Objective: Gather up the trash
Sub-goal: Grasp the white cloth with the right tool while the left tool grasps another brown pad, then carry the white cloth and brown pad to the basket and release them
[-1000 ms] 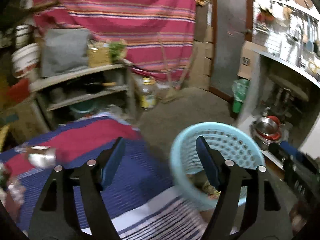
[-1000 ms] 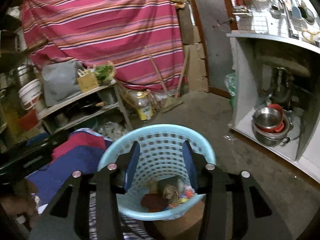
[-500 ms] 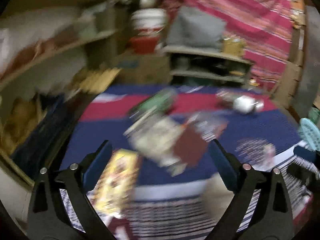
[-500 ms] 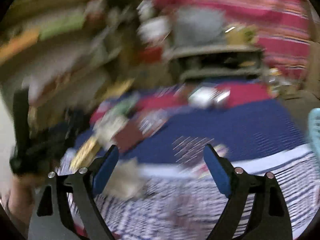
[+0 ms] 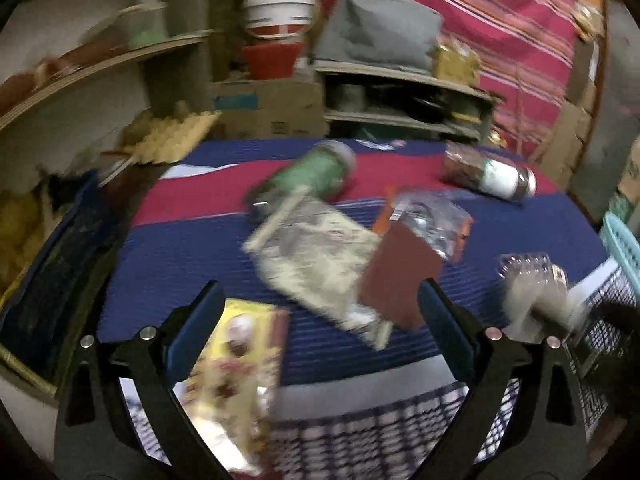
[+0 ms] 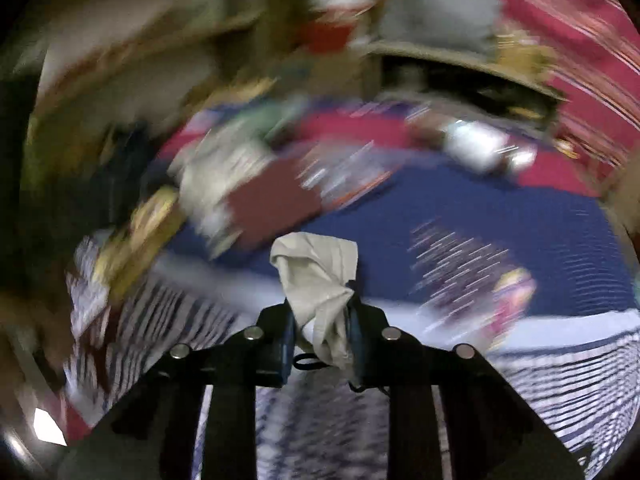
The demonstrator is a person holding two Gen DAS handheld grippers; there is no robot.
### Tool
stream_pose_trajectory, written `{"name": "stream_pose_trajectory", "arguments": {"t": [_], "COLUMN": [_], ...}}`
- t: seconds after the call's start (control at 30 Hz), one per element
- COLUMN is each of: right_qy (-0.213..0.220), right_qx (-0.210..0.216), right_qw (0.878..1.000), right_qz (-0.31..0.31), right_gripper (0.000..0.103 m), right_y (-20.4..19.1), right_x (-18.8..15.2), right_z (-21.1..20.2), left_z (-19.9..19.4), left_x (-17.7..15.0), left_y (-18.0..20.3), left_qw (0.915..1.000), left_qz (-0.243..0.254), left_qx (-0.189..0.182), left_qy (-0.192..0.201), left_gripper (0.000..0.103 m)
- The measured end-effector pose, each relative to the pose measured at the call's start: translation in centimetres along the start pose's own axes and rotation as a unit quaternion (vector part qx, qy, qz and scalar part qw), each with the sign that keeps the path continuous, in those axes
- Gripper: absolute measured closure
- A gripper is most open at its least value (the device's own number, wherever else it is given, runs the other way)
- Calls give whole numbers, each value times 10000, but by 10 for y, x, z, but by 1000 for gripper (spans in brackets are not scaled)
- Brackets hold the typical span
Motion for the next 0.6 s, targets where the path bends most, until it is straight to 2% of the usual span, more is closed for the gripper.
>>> {"name": "stream_pose_trajectory", "arguments": {"t": [0.07, 0.13, 0.2, 0.27, 0.33, 0.37, 0.4, 0.6], "right_qy": [244, 302, 355, 349, 284, 265, 268, 576], "right_qx": [-77, -59, -32, 33, 65, 82, 100, 173], "right_qw": [9992, 9984, 9973, 9968, 9973, 9973, 9973, 9942], "right_qz": [292, 472, 648, 714, 680, 677, 676, 892], "right_gripper": [80, 80, 80, 80, 80, 80, 80, 80], "right_y": [30, 49, 67, 71, 73, 72, 71, 84], "right_x": [21, 30, 35, 34, 31, 31, 27, 36], "right_z": [-8, -7, -8, -7, -2, 4, 3, -18], "left_z": [14, 27, 43, 60, 73, 74, 72, 41], "left_x": [2, 2, -3, -11, -19, -19, -17, 0], "left_y": [26, 47, 62, 65, 64, 62, 60, 52], "left_qw": [9993, 9975, 9942, 9904, 9887, 9901, 9911, 9960], "left_qz": [330, 674, 1049, 1270, 1269, 1176, 1086, 807], "left_qx": [-174, -189, -38, 268, 301, 236, 157, 71], "left_qy": [-69, -109, -256, -472, -741, -732, -756, -382], "left_gripper": [9, 9, 9, 10, 15, 19, 35, 36]}}
Point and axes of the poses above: each gripper's, at about its wrist camera, not at the fingertips, and z roughly the way its jaws point, y to its right, x to its top, the point moved 7 cm from there along z, roughly the way its jaws point
